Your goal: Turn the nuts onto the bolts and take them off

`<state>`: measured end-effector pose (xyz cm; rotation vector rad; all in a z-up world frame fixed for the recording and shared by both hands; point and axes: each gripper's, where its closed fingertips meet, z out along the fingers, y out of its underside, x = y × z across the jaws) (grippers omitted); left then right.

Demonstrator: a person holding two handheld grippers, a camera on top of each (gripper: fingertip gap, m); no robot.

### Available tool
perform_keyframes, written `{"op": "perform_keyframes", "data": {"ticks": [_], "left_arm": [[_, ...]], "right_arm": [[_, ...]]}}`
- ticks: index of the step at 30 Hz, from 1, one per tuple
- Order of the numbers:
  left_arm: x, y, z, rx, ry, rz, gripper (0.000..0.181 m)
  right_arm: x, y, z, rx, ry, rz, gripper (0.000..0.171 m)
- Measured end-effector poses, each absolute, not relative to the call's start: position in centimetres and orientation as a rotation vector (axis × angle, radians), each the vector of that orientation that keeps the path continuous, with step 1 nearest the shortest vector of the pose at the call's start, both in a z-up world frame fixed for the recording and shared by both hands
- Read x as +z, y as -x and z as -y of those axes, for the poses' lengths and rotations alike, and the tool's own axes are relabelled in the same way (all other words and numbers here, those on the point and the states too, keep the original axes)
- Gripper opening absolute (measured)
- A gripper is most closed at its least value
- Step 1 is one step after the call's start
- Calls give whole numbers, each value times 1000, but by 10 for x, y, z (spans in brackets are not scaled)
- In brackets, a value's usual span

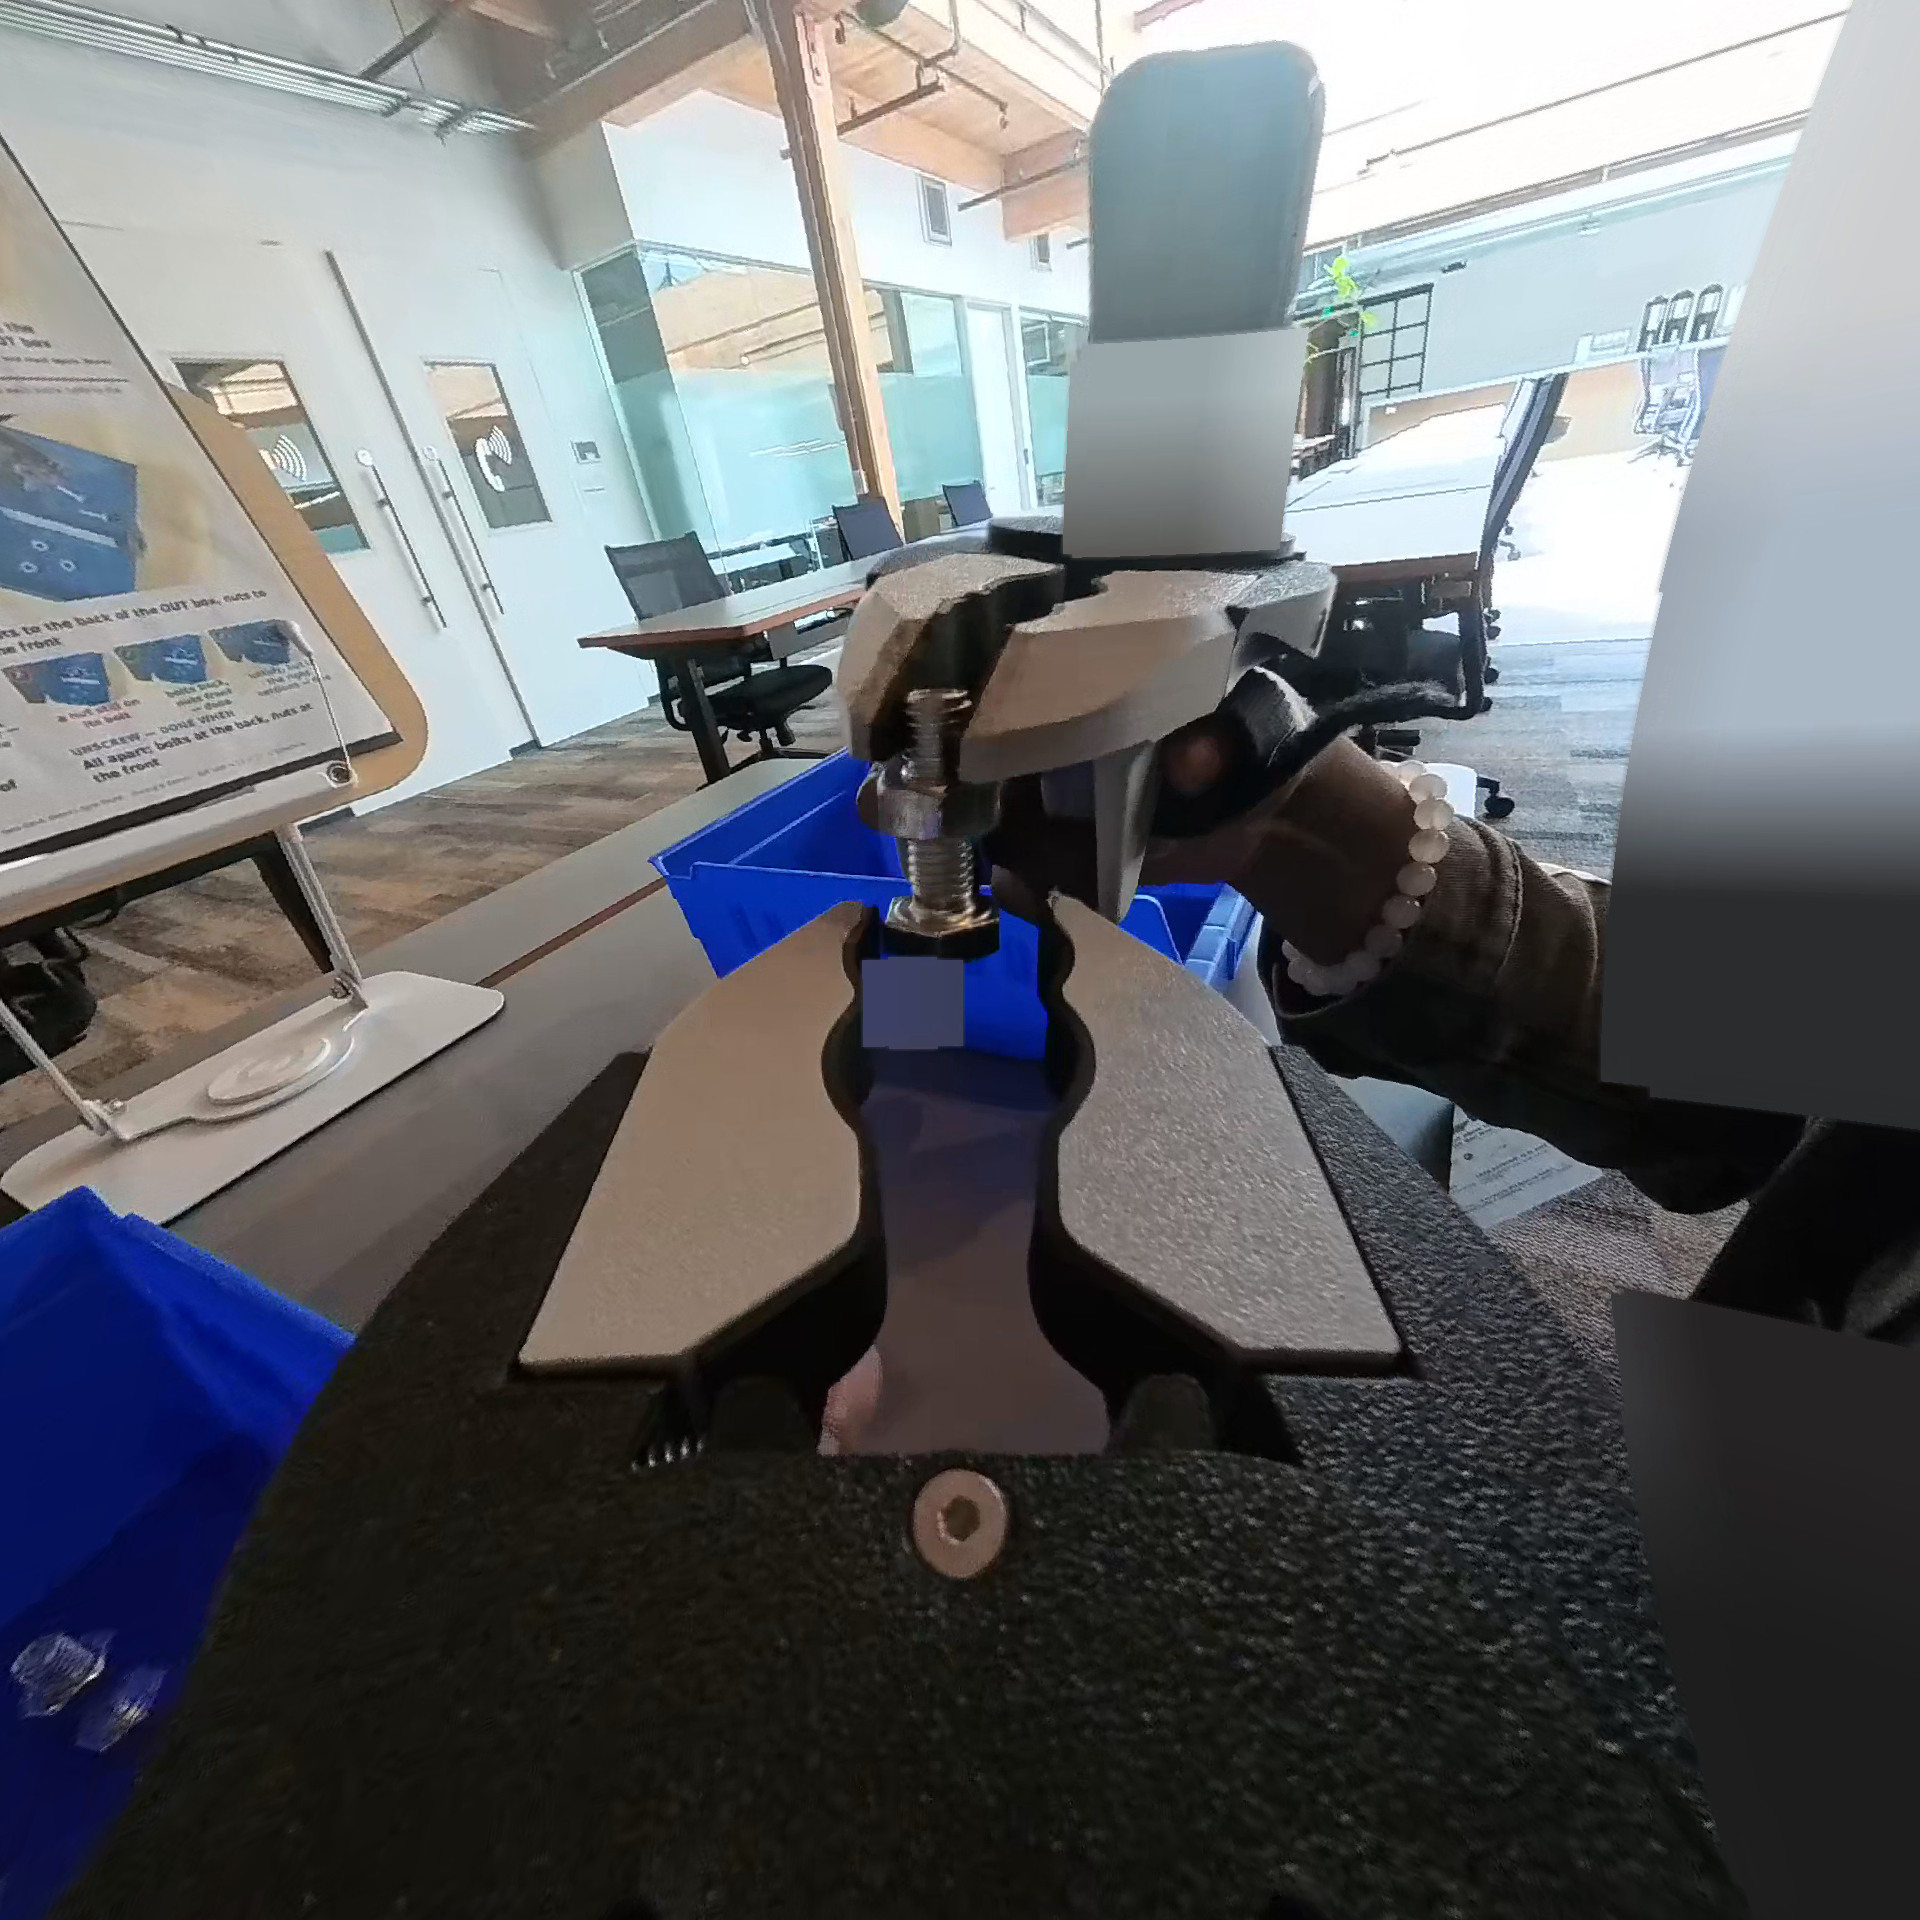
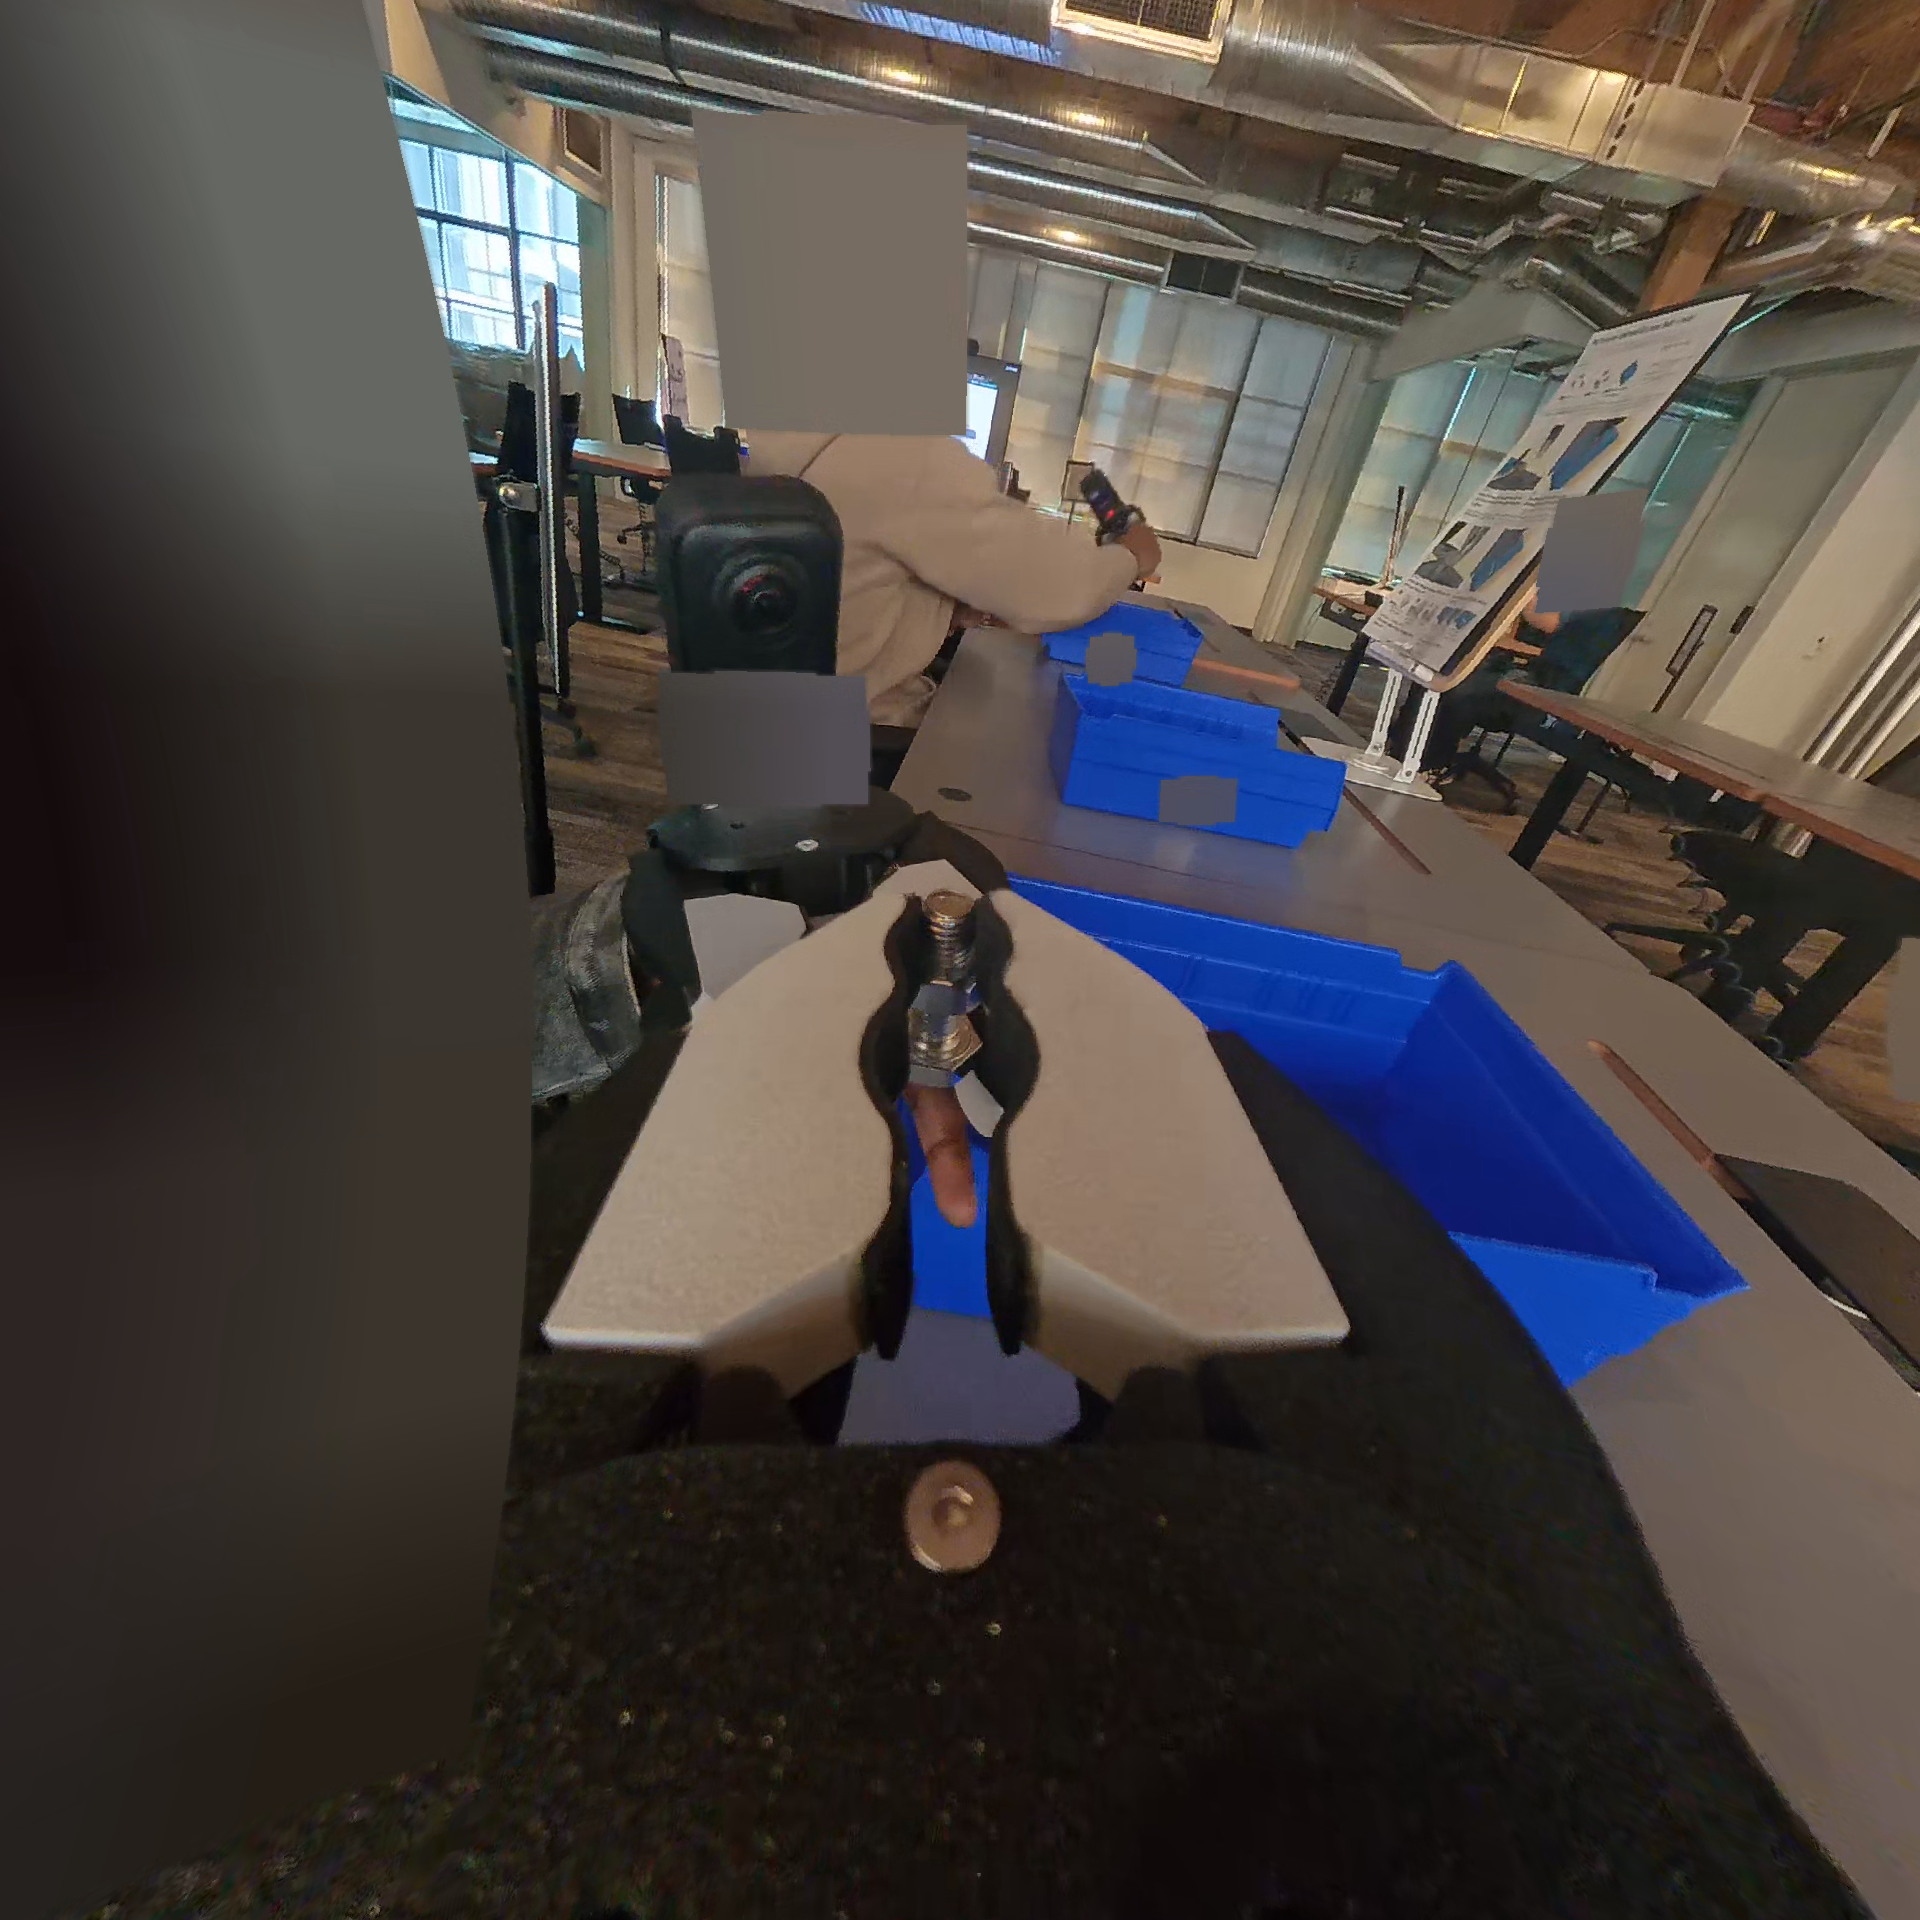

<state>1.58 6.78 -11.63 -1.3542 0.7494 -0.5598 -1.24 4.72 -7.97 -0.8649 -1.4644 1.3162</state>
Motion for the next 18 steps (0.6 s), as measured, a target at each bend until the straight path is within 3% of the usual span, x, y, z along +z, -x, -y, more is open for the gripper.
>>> {"op": "perform_keyframes", "data": {"ticks": [18], "left_arm": [[-120,-20,-70,-551,1385,-730,18]], "right_arm": [[-84,6,-47,1261,857,1507,9]]}}
